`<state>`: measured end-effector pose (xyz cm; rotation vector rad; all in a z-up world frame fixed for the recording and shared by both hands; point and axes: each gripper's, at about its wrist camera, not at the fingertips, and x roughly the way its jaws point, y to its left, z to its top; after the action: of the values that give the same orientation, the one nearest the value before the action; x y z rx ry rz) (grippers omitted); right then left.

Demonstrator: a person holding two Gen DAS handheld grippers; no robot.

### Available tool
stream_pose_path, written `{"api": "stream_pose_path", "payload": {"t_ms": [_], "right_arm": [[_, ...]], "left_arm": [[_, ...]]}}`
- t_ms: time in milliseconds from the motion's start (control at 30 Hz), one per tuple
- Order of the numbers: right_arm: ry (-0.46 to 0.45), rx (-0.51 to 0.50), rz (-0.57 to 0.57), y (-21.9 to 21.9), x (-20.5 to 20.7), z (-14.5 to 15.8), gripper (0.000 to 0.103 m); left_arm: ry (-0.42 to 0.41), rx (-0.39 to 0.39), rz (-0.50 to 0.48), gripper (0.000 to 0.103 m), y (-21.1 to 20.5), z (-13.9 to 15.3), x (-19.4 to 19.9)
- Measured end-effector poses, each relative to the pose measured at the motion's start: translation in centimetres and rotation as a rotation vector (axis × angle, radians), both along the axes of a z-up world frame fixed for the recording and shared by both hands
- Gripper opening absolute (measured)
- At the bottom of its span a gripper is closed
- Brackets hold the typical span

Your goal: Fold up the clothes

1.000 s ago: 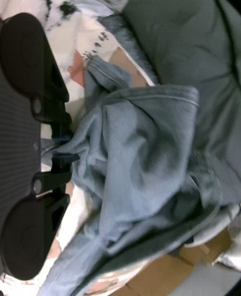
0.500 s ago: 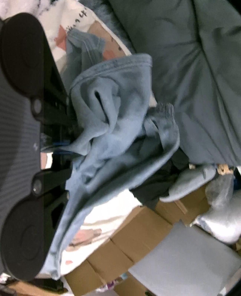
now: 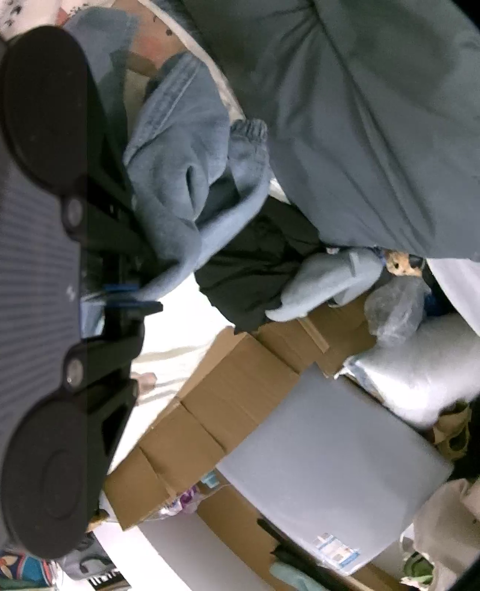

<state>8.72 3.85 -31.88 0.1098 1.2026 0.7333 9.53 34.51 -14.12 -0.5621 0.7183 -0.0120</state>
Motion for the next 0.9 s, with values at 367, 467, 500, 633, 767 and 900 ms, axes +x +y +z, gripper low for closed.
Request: {"api": "stream_pose_path", "payload": {"t_ms": [367,467,500,633,767,900], "right_arm": [[-0.014,0.161,0.159,10.2,1.3,-3.6,0.050],[-0.038,0.160,0.200,13.2,1.3,-4.7,0.050],[-0.042,0.166,0.202,14.0,1.4,-5.0,0.050],[-0.054,0.201,0.205,16.3,1.7,-5.3,0.051],[-0.074,0.217,0.255,18.1,1.9,-4.9,0.051],[-0.089,0.202,0.280,19.9,2.1,-5.3,0.051]], "left_arm": [[0.003,0.006,0.014,0.005,1.4,1.1,0.1],[0.005,0.017,0.009,0.006,1.6,1.3,0.4],[0.007,0.020,0.009,0.005,1.7,1.4,0.4],[0.015,0.025,0.021,0.006,2.3,1.4,0.3],[0.023,0.025,0.029,0.006,2.8,1.4,0.3],[0.026,0.022,0.036,0.006,3.3,1.4,0.5]]}}
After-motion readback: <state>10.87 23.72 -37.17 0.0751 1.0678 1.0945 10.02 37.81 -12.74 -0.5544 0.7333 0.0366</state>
